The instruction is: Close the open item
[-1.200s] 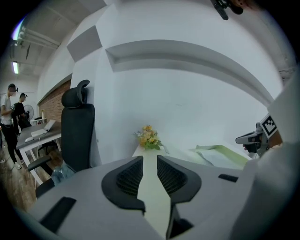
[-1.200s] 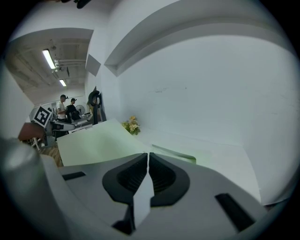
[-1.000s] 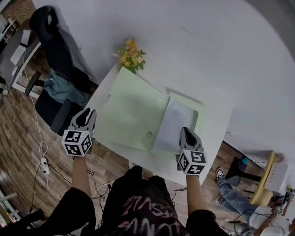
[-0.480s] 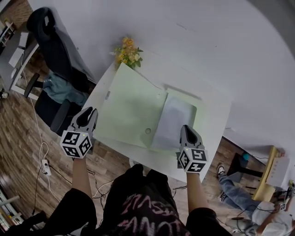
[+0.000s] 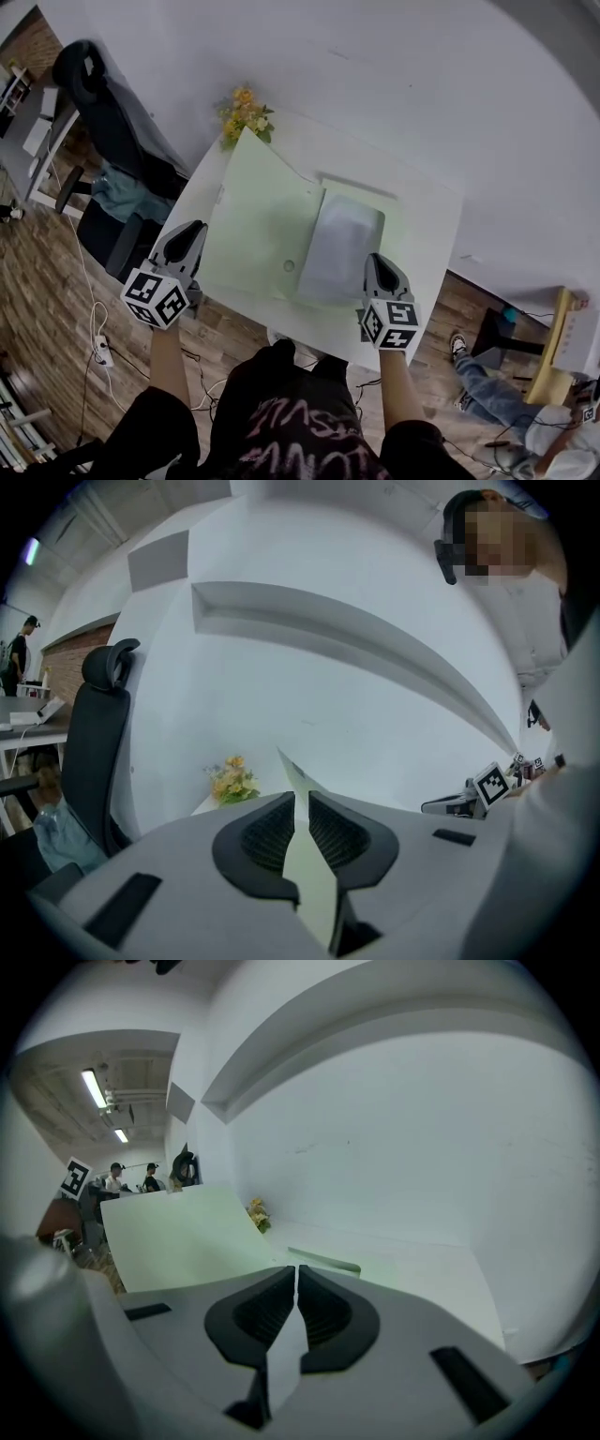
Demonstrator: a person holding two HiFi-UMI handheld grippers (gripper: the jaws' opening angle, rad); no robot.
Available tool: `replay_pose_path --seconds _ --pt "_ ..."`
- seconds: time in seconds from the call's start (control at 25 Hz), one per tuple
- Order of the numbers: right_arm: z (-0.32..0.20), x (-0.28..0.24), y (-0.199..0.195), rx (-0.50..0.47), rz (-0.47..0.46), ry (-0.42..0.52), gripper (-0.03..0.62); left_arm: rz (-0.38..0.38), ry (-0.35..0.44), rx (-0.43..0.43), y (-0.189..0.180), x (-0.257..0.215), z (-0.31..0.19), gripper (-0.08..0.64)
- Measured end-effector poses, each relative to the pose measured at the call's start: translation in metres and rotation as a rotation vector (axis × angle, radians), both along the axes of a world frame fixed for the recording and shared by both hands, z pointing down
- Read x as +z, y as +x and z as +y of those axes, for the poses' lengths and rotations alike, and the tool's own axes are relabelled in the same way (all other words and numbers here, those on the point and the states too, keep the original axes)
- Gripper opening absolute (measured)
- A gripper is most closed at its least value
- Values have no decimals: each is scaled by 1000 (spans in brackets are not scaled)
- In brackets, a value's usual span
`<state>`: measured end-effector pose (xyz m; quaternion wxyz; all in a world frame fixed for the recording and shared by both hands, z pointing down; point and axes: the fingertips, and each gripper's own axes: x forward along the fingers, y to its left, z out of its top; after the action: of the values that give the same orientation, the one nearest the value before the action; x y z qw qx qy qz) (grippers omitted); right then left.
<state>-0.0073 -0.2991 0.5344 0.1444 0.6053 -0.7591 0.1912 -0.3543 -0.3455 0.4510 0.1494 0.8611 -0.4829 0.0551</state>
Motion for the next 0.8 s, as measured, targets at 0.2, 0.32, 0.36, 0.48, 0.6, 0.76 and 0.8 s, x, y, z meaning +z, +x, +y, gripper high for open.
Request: replay_pose_path --seconds 0.2,0.32,0.36,0.48,0.6,0.76,0.8 --pt "0 -1 23 -1 -18 13 28 -31 33 41 33 -14 5 54" --pt "2 -1 35 -4 -27 20 28 -42 40 62 51 -17 11 54" --pt "3 0 39 -6 -28 22 28 -43 42 62 57 -18 12 54" --pt "8 -1 52 -10 -32 25 28 -37 49 68 73 -21 17 52" --pt "11 -7 70 -7 -33 39 28 -26 51 79 93 -23 20 52" --pt "14 -4 99 -5 -64 30 28 -47 56 34 118 -25 23 52" --pt "13 -4 104 -24 -62 29 28 -58 66 12 124 -28 25 52"
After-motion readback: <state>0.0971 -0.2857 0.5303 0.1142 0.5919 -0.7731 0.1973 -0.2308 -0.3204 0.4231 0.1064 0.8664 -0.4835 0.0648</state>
